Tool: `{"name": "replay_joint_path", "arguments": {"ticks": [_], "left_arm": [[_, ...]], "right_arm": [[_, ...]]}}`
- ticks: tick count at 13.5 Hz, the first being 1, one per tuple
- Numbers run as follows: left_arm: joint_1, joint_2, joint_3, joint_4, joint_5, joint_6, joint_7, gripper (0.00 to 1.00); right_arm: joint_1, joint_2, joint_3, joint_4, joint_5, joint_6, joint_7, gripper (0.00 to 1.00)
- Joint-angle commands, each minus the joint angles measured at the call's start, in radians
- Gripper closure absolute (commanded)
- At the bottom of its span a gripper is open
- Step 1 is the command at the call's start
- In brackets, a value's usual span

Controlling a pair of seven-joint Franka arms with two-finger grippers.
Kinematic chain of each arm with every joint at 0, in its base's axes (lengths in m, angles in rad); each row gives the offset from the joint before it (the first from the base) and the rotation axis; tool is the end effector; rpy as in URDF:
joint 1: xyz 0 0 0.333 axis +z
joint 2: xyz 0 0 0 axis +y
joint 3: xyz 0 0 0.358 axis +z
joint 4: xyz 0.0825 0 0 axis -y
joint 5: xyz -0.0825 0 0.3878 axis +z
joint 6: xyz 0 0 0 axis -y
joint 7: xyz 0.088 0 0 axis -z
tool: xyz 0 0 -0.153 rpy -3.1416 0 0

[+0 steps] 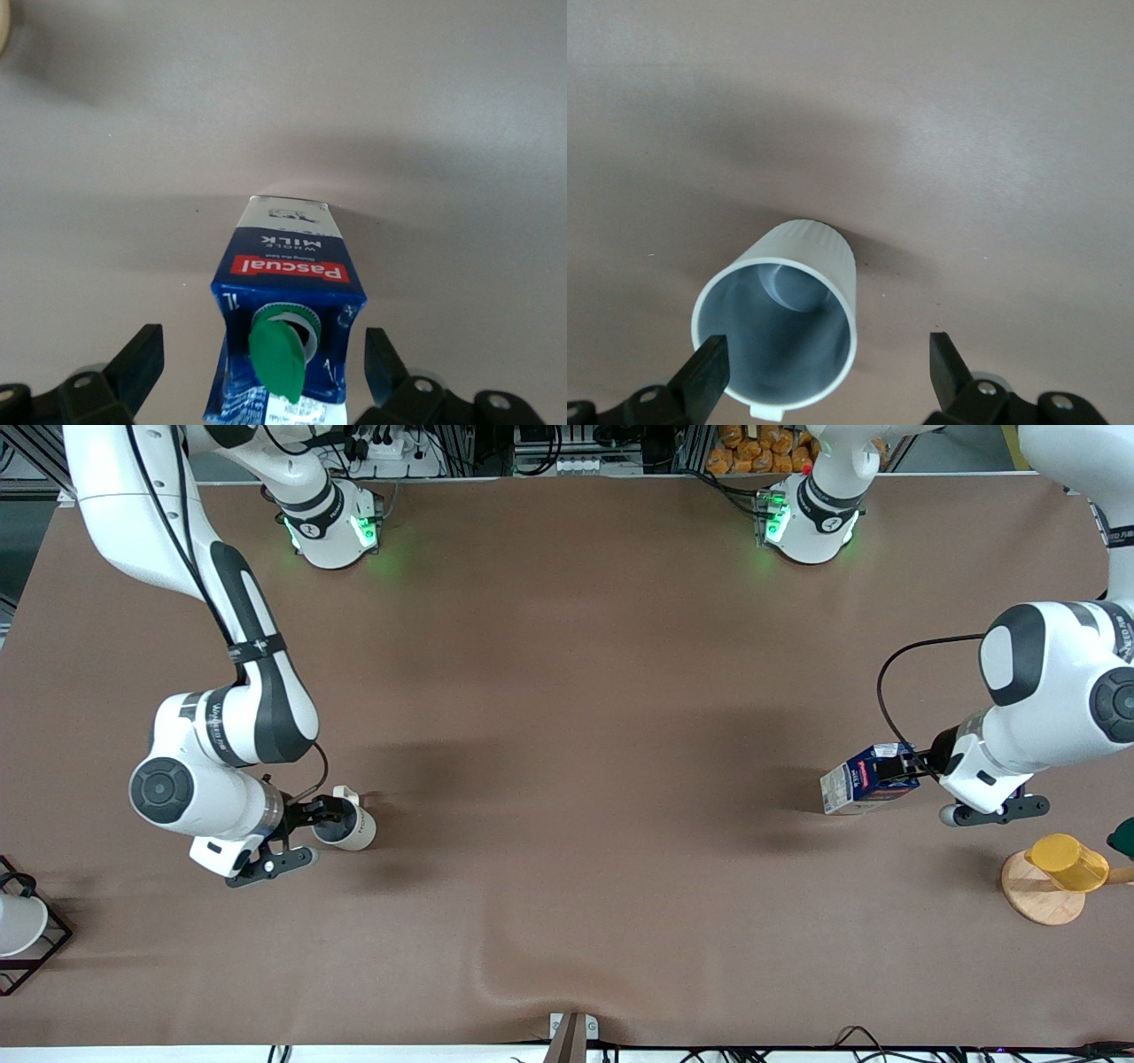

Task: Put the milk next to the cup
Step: 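Grasp the white mug with the right gripper while the left gripper grasps the carton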

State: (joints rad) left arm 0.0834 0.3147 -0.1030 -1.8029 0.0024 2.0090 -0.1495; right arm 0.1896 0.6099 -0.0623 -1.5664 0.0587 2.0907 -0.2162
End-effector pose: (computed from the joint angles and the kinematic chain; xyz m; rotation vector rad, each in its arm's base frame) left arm 0.6342 -0.0083 0.3560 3.1093 0.2056 -0.1701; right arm 0.7060 0.1013 0.2670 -3.0813 -0.5002 0.1304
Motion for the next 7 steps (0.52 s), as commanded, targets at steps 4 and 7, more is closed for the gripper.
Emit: {"name": "replay_joint_path", "arguments": {"ticks": [4, 7], "left_arm": [[0.002, -0.014, -0.009, -0.064, -0.012, 0.050, 0.005, 0.00], [0.002, -0.019, -0.010, -0.075, -0.012, 0.050, 0.005, 0.12]], "right_arm": [[-0.012, 0.051, 0.001, 0.000, 0.018, 0.086, -0.045, 0.00], [-0.009, 0.053, 0.001, -0.014, 0.057, 0.089, -0.032, 0.95]]}}
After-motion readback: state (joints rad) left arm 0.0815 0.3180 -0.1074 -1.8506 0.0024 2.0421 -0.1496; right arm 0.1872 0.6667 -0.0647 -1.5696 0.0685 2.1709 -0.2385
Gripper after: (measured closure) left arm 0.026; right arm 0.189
